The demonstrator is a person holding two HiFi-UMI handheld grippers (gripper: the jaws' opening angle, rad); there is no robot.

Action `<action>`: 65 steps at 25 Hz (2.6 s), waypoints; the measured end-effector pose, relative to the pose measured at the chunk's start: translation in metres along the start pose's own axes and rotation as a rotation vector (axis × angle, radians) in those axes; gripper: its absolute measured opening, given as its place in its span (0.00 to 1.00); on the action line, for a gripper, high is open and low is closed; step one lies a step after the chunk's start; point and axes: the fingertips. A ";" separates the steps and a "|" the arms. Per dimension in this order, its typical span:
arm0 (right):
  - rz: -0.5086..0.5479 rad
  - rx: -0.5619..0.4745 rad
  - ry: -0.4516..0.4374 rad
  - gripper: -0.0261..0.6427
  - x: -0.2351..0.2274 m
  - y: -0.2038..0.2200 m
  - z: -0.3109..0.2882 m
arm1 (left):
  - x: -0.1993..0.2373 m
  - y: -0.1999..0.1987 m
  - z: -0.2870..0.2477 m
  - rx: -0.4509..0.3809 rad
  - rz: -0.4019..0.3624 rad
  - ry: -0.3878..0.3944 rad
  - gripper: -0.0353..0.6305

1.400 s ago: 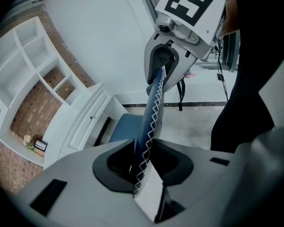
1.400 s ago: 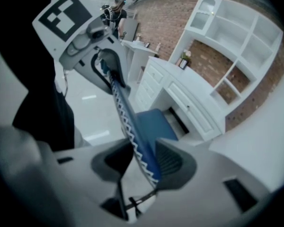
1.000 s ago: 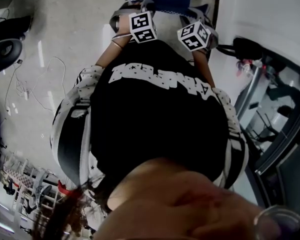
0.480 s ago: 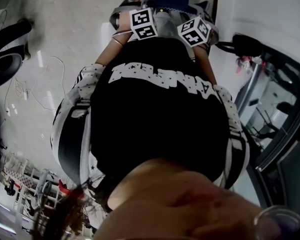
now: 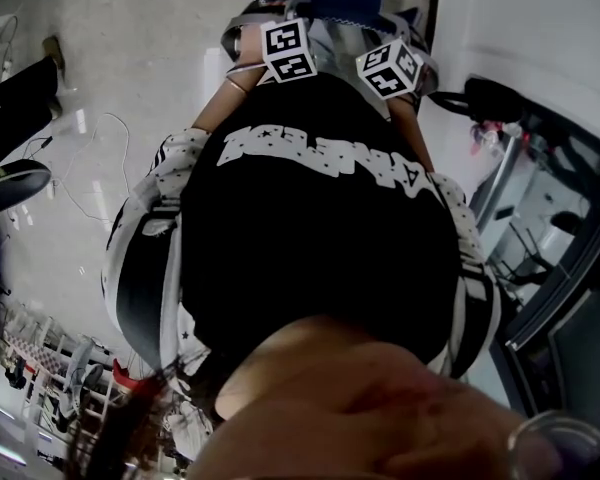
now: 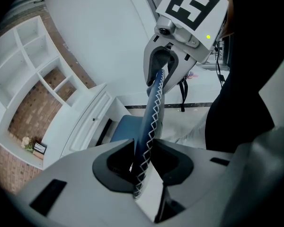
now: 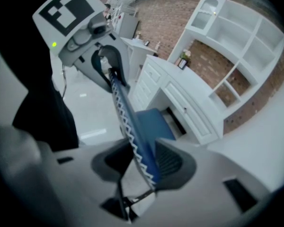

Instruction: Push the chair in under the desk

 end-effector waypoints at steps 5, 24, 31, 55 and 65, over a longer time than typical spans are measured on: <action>0.004 -0.005 0.012 0.28 -0.001 0.001 0.000 | -0.001 -0.001 0.000 0.001 -0.004 0.004 0.25; 0.011 -0.006 0.019 0.28 -0.035 -0.013 -0.007 | 0.029 -0.007 -0.020 0.001 -0.009 -0.001 0.24; 0.006 0.004 0.023 0.28 -0.049 -0.016 -0.008 | 0.039 -0.012 -0.026 -0.010 -0.006 0.007 0.24; 0.019 0.000 0.014 0.29 -0.066 -0.022 -0.019 | 0.049 -0.010 -0.042 -0.016 0.021 0.063 0.25; 0.025 0.000 0.027 0.29 -0.079 -0.018 -0.018 | 0.052 -0.020 -0.048 -0.026 0.024 0.102 0.25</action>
Point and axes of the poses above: the fingertips, and each gripper's own axes: z backward along the fingers, x to its left, y out of its underside, and after that the axes turned 12 degrees about -y, right-handed
